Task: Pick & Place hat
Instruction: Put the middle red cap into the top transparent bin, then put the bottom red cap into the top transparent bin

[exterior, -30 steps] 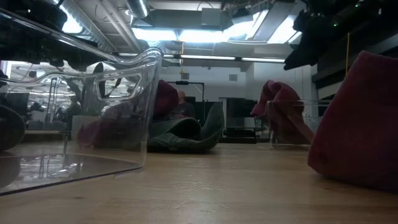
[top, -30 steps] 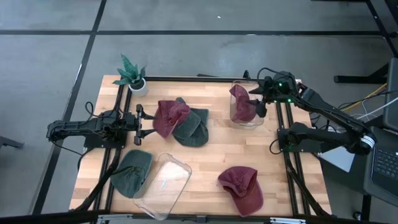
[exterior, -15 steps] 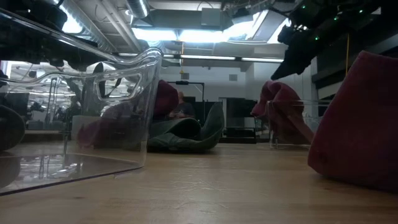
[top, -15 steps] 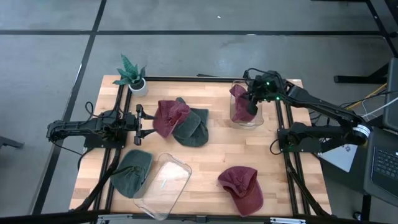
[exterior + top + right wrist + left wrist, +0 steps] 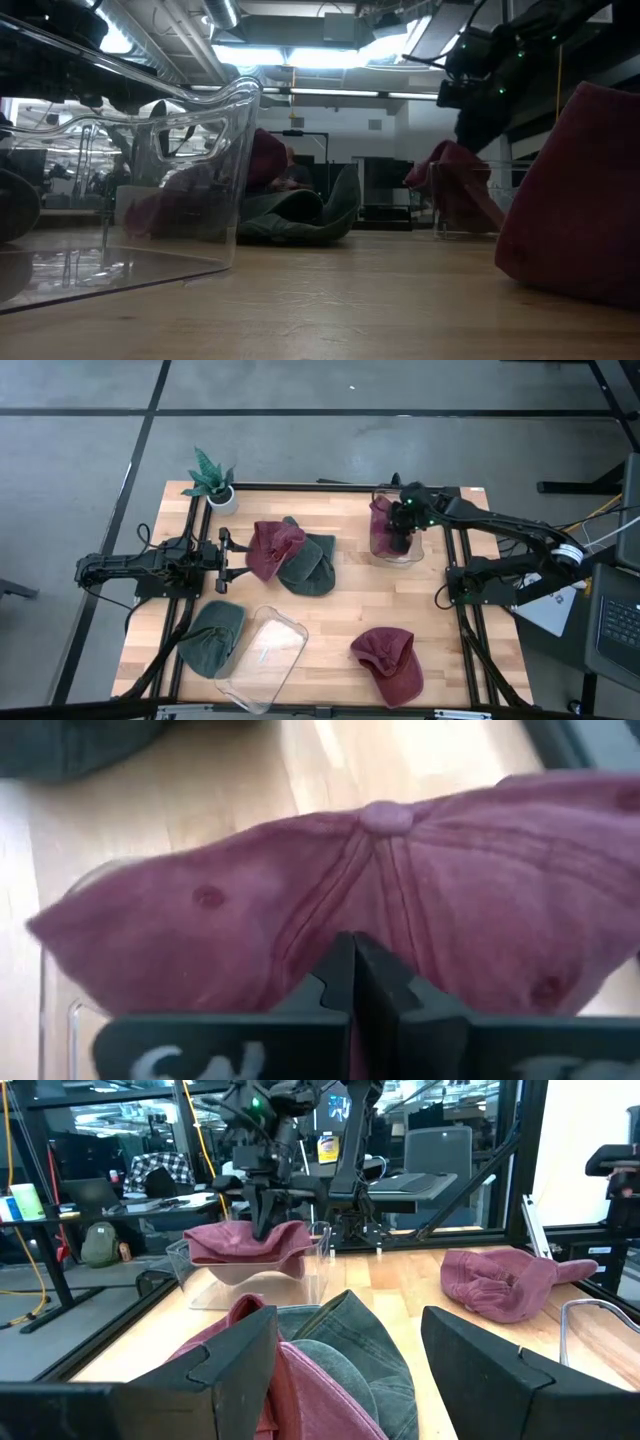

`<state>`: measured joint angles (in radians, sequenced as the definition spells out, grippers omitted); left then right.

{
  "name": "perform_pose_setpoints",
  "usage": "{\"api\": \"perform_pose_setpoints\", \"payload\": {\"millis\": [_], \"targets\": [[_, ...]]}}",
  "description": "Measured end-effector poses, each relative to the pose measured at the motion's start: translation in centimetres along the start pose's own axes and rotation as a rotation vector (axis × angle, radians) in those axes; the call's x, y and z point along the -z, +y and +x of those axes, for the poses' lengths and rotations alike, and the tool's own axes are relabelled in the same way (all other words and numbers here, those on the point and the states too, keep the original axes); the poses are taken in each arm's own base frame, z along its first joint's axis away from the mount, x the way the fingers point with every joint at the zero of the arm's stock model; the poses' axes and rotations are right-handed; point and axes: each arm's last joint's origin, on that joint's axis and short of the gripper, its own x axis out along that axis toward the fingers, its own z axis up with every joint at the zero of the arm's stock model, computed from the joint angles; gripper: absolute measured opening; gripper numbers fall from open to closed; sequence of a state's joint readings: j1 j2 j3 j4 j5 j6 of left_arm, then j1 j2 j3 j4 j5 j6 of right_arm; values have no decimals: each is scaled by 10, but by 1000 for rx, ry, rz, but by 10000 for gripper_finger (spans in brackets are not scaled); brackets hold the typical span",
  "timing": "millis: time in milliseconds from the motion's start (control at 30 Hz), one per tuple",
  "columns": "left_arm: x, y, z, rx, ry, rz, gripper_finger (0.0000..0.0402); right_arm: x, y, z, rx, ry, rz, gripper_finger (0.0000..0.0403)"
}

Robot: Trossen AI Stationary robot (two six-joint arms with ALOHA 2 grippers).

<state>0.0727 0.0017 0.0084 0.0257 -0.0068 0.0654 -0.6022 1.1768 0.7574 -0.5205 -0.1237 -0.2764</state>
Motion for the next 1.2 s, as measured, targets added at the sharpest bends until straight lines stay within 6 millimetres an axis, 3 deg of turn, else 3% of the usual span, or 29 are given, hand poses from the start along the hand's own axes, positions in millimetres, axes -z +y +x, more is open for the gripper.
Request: {"api": "perform_pose_setpoints", "payload": {"millis": [300, 700, 900, 1200], "targets": [[0, 0, 0, 0, 0, 0, 245, 1, 1, -5, 2, -4, 1, 4], [0, 0, 0, 0, 0, 0, 245, -18, 13, -90, 26, -250, 37, 4], [0, 0, 0, 0, 0, 0, 245, -18, 36, -118, -175, -336, 55, 4], [0, 0, 0, 0, 0, 0, 245, -13, 73, -130, -524, -297, 66, 4]]}}
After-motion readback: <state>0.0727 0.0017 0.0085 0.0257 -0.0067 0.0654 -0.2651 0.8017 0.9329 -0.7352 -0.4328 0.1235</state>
